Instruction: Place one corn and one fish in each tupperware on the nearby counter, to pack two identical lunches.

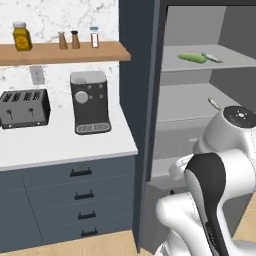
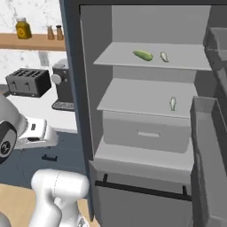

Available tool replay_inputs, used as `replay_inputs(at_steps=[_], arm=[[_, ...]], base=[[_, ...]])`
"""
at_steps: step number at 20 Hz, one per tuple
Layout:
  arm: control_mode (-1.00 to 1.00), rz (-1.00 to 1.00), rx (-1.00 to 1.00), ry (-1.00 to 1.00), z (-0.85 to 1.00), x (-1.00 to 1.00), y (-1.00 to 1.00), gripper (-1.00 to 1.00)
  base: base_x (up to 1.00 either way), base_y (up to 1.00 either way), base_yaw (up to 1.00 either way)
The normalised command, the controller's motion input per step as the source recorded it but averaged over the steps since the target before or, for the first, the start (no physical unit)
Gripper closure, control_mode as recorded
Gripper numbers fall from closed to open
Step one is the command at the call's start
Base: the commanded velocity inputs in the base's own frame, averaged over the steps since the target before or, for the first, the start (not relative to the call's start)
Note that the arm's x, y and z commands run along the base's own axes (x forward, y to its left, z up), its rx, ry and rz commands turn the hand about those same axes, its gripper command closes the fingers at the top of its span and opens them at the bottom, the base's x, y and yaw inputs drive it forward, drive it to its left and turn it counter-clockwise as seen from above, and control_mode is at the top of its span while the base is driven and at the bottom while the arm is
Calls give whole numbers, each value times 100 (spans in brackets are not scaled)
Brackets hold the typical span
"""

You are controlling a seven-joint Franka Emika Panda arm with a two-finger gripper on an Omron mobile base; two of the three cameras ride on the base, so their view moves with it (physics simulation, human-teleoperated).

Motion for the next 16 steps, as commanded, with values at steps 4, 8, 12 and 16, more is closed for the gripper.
replay_inputs(at_steps=[4,8,12,16], arm=[[100,0,0,0,0,0,0,-100],[100,0,0,0,0,0,0,-100],[100,0,0,0,0,0,0,-100],[100,0,0,0,0,0,0,-100]], base=[[33,-82,-1],[24,-66,-1],[29,-41,-2],[29,-2,-10]])
